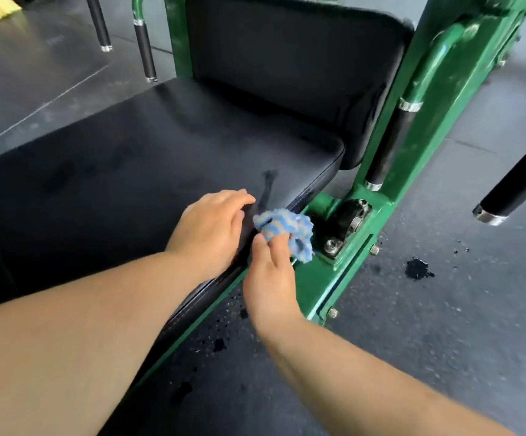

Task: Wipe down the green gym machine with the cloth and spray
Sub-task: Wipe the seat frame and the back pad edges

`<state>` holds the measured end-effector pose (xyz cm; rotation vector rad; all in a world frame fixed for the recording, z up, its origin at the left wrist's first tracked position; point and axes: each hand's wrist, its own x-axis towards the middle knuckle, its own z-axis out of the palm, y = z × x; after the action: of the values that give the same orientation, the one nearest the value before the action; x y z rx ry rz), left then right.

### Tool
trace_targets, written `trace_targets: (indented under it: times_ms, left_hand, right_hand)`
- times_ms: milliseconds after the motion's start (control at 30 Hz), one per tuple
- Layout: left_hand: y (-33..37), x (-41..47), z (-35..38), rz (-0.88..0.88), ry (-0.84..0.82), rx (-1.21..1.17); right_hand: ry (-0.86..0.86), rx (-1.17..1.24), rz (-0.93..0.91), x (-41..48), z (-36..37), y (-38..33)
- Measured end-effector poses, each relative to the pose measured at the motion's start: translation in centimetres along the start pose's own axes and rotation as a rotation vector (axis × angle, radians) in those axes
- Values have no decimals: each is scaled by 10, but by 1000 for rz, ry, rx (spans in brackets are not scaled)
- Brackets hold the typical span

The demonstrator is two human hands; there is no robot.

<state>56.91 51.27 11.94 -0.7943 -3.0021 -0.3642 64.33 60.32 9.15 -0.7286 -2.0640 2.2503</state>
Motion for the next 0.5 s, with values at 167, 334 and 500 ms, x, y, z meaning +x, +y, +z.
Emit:
trace_targets:
  times_ms: [167, 334, 500]
  left_hand:
    - [-1, 11, 1, 65, 20, 168]
    - [21, 64, 8, 30, -29, 290]
    - [11, 83, 20, 15, -32, -36]
  right_hand:
    - [162, -95, -122, 35, -14, 0]
    - [148, 24, 49, 81, -47, -18]
    - [118, -105, -248, 37, -27, 2]
